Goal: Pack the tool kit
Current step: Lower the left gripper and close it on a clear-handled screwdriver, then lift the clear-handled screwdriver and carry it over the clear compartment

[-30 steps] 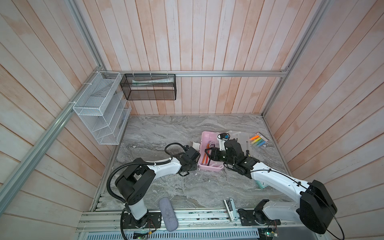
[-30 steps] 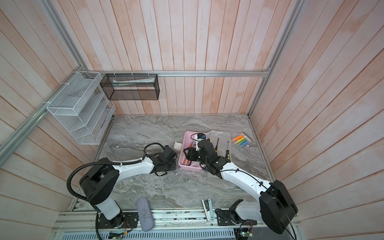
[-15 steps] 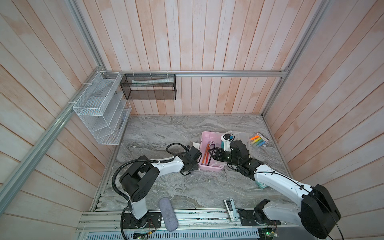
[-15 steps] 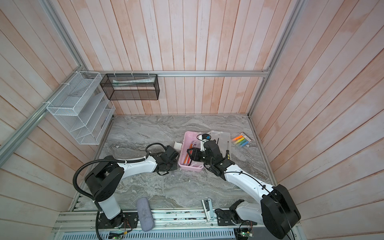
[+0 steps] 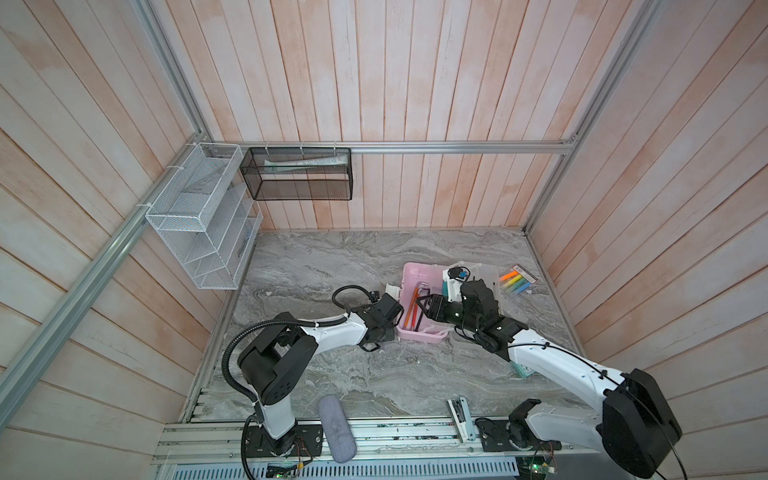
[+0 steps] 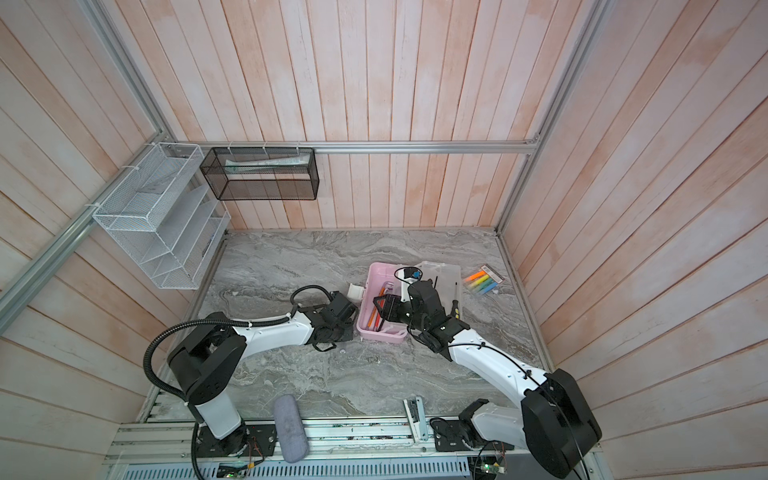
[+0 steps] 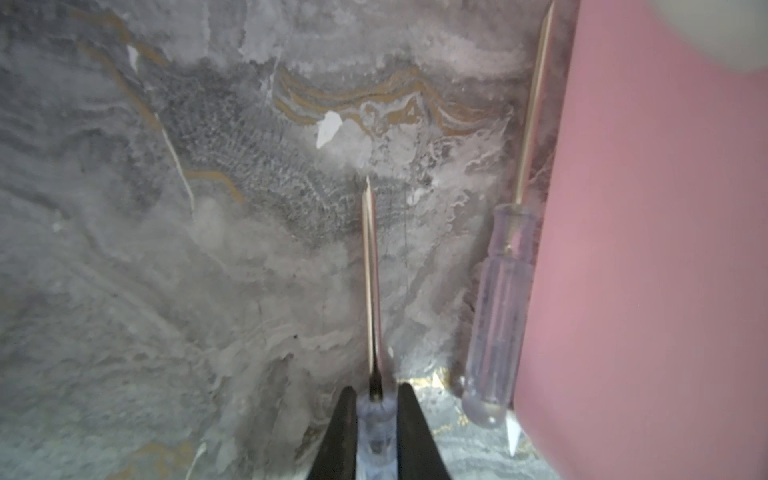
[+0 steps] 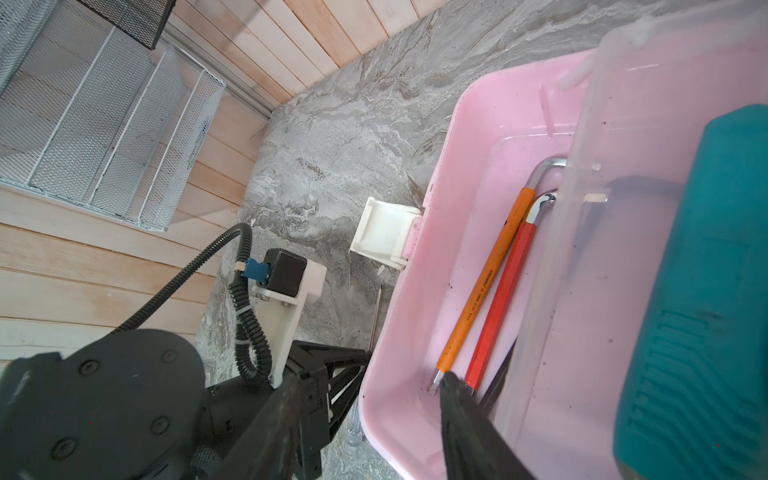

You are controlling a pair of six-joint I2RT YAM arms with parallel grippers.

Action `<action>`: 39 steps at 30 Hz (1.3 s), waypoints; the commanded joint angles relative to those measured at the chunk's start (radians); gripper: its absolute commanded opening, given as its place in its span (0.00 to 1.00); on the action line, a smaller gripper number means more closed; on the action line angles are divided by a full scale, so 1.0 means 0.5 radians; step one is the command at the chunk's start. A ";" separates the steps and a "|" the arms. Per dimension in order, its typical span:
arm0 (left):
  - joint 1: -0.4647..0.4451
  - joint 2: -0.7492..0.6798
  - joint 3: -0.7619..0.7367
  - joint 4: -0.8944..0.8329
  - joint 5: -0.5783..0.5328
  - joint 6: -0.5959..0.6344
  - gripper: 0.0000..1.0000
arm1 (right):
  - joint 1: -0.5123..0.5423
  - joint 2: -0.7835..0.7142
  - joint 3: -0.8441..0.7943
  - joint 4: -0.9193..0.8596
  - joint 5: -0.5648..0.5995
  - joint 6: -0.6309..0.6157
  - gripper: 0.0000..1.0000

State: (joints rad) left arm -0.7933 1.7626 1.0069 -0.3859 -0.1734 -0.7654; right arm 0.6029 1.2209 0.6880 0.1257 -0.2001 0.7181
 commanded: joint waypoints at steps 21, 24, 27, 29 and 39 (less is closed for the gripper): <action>0.142 -0.791 -0.058 0.108 0.448 -0.032 0.14 | -0.257 -0.214 0.049 0.035 -0.208 0.060 0.53; 0.088 -0.745 0.063 0.191 0.479 -0.037 0.14 | -0.378 -0.337 0.094 -0.070 -0.182 0.014 0.53; 0.011 -0.617 0.244 0.254 0.495 -0.002 0.14 | -0.512 -0.458 0.152 -0.210 -0.122 -0.057 0.53; -0.030 -0.512 0.376 0.297 0.528 0.031 0.14 | -0.600 -0.533 0.183 -0.301 -0.084 -0.105 0.53; -0.203 0.122 1.143 0.319 0.709 0.201 0.14 | -0.981 -0.816 0.169 -0.523 -0.165 -0.151 0.53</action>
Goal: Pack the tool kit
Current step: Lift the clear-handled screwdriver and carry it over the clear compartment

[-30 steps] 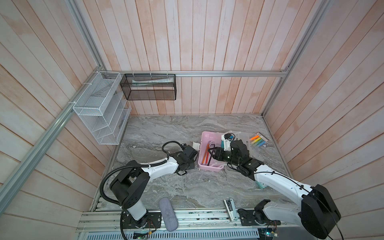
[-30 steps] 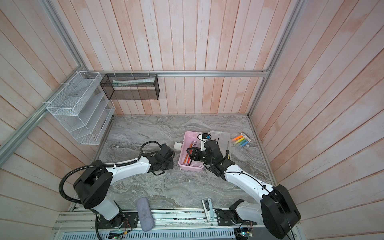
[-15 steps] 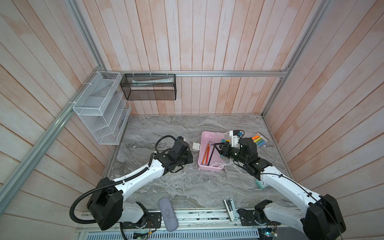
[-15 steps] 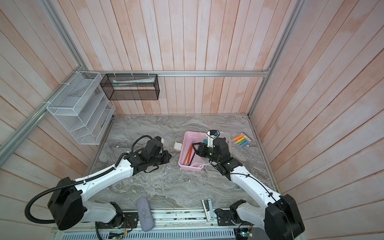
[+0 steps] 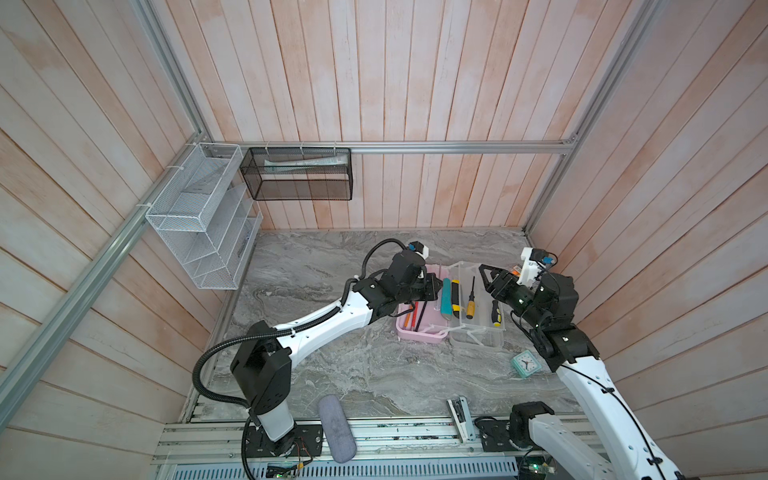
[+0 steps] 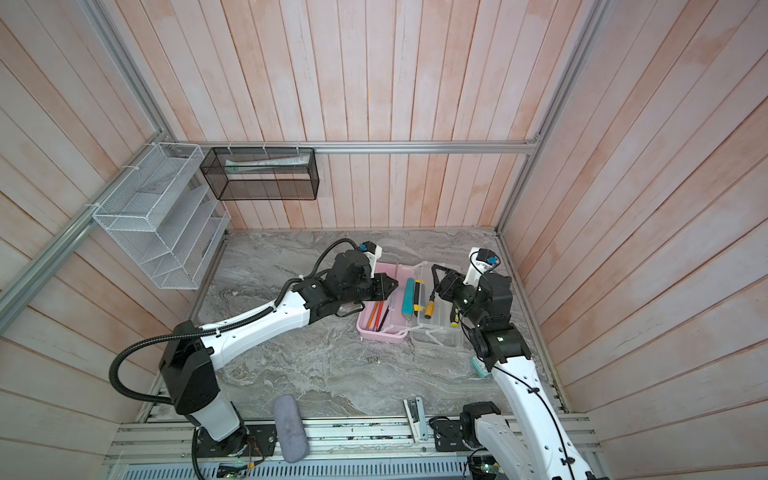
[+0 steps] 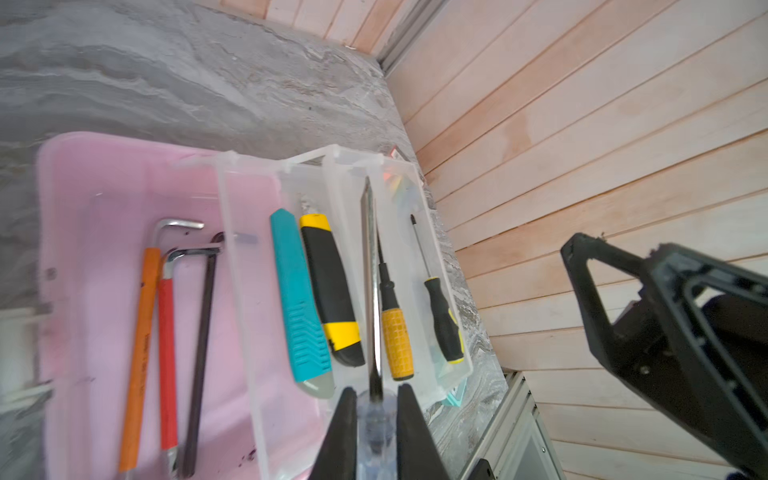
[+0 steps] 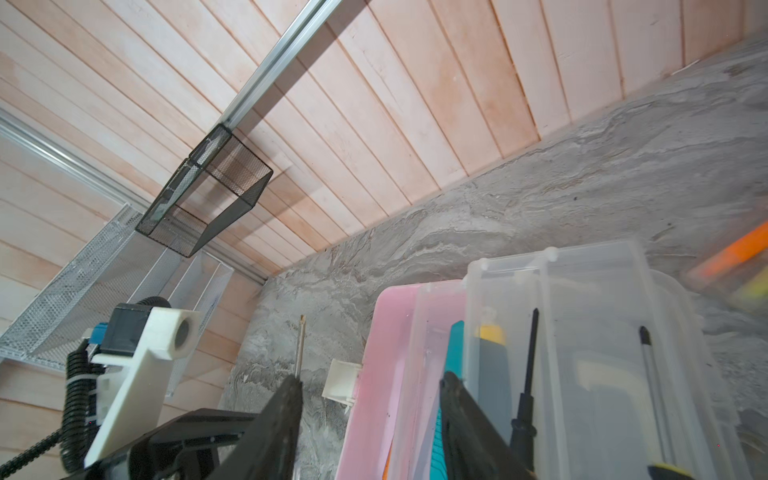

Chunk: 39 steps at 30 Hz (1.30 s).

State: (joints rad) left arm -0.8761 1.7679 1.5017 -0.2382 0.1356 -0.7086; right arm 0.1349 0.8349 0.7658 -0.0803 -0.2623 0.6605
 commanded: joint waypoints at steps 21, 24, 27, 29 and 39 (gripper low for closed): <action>-0.139 0.888 0.980 -0.323 -0.055 0.267 0.13 | -0.277 -0.167 -0.067 -0.145 -0.179 -0.086 0.53; -0.141 0.920 1.006 -0.372 -0.092 0.287 0.13 | -0.285 -0.160 -0.102 -0.113 -0.203 -0.068 0.53; -0.141 0.941 0.997 -0.395 -0.111 0.277 0.14 | -0.288 -0.151 -0.120 -0.093 -0.222 -0.052 0.53; -0.138 0.950 0.995 -0.407 -0.121 0.268 0.18 | -0.288 -0.152 -0.127 -0.087 -0.226 -0.048 0.53; -0.119 0.918 1.062 -0.464 -0.118 0.303 0.35 | -0.288 -0.147 -0.085 -0.087 -0.238 -0.023 0.55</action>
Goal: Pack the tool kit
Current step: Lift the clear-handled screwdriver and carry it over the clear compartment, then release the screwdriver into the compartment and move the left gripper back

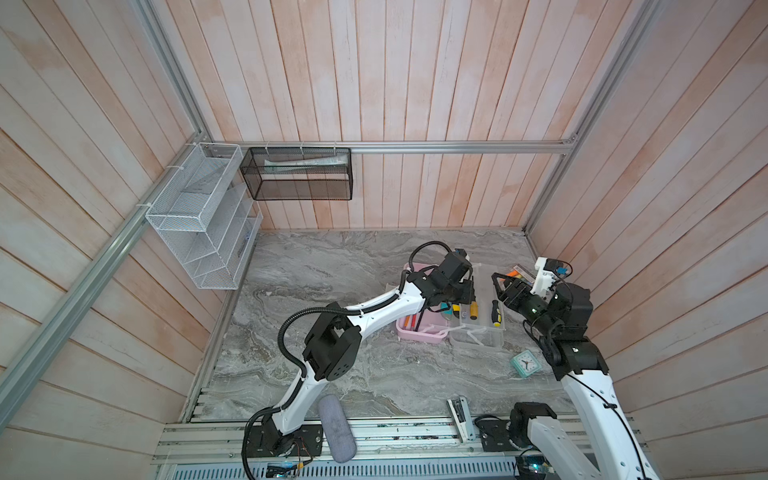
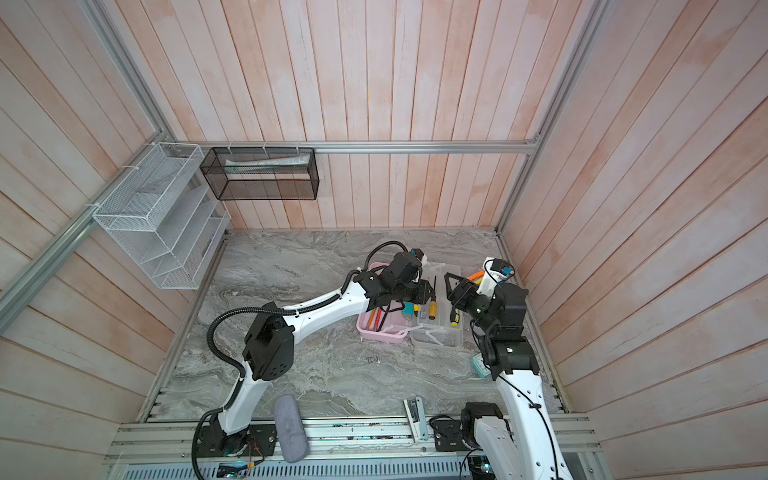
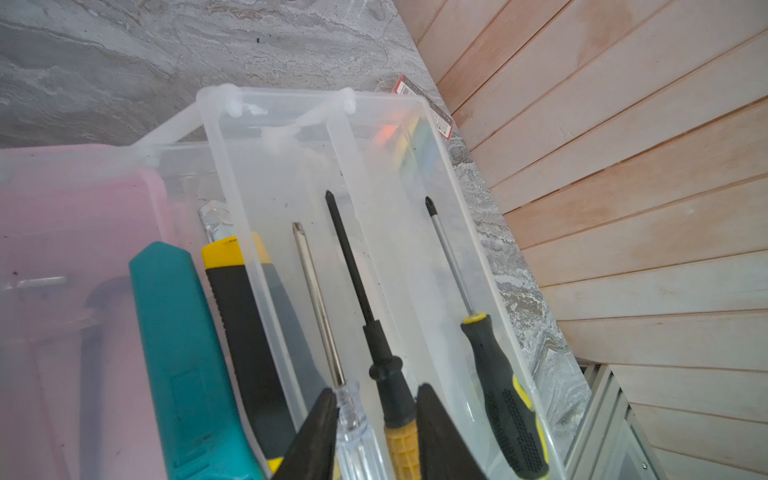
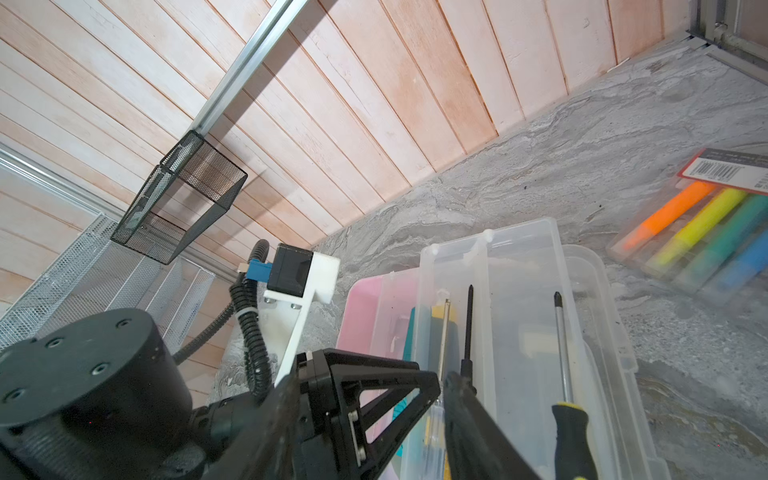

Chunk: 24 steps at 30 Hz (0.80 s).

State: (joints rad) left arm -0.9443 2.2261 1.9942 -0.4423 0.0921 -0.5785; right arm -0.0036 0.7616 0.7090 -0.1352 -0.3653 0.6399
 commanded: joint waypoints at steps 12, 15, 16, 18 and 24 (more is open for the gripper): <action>0.213 -1.113 -1.179 0.165 -0.434 0.077 0.54 | 0.565 0.235 0.276 -0.054 0.438 -0.147 0.54; 0.269 -1.360 -1.463 0.089 -0.598 -0.008 0.61 | 0.803 0.362 0.318 -0.053 0.594 -0.188 0.55; 0.288 -1.424 -1.539 0.077 -0.628 -0.033 0.63 | 0.857 0.397 0.318 -0.042 0.617 -0.194 0.55; 0.344 -1.532 -1.720 0.071 -0.627 -0.089 0.64 | 0.953 0.496 0.323 -0.011 0.648 -0.188 0.56; 0.403 -1.669 -2.141 0.261 -0.501 -0.110 0.64 | 1.059 0.680 0.351 0.052 0.589 -0.146 0.56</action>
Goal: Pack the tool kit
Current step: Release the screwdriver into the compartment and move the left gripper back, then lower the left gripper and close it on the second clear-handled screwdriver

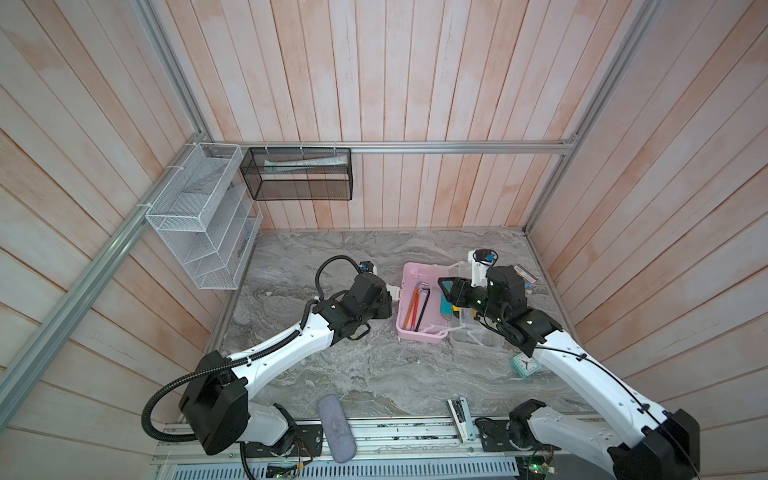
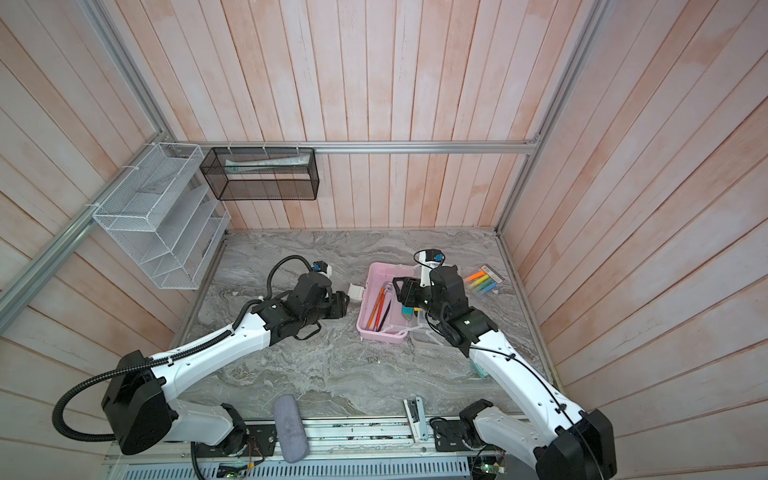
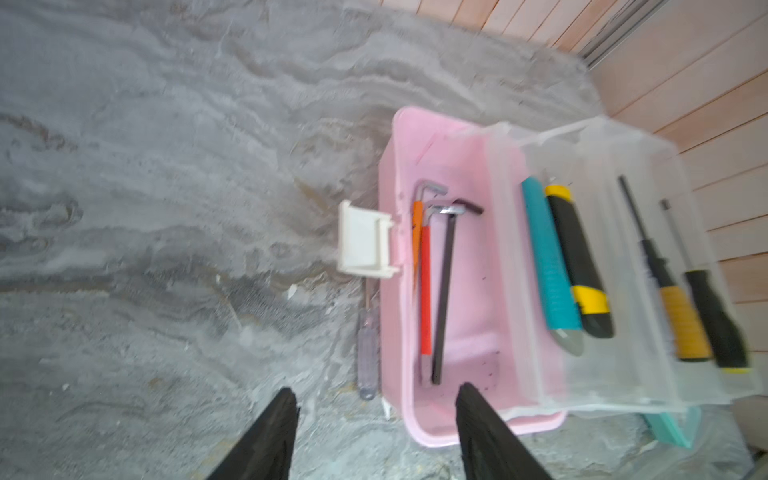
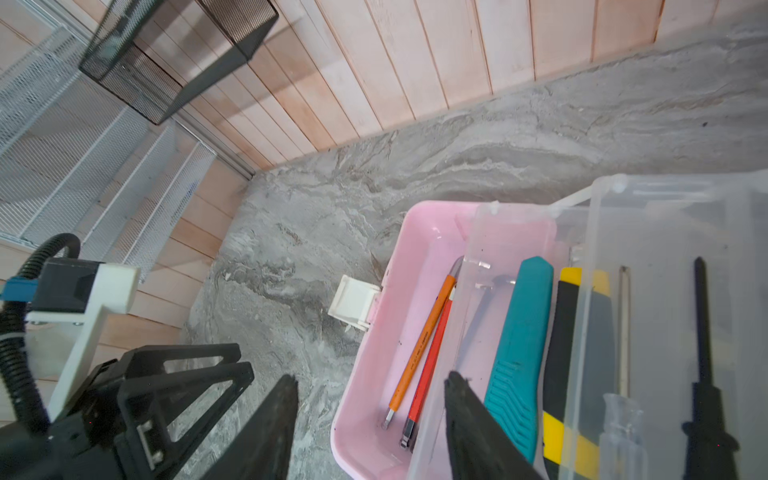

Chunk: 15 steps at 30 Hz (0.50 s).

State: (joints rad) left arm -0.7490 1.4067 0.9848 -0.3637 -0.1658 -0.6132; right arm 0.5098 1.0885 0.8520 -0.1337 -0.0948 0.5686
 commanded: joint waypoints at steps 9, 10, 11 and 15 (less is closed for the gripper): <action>0.148 0.088 -0.386 0.529 0.362 0.007 0.64 | 0.071 0.072 0.069 0.087 0.057 0.056 0.56; 0.148 0.131 -0.371 0.541 0.378 0.033 0.64 | 0.075 0.073 0.069 0.087 0.057 0.059 0.56; 0.148 0.186 -0.352 0.555 0.396 0.058 0.64 | 0.075 0.073 0.066 0.087 0.062 0.064 0.56; 0.148 0.387 -0.272 0.585 0.447 0.124 0.64 | 0.076 0.070 0.057 0.085 0.081 0.072 0.56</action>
State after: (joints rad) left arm -0.6769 1.5490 0.8154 -0.1242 0.0158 -0.5919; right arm 0.5415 1.1202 0.8577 -0.1032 -0.0765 0.5945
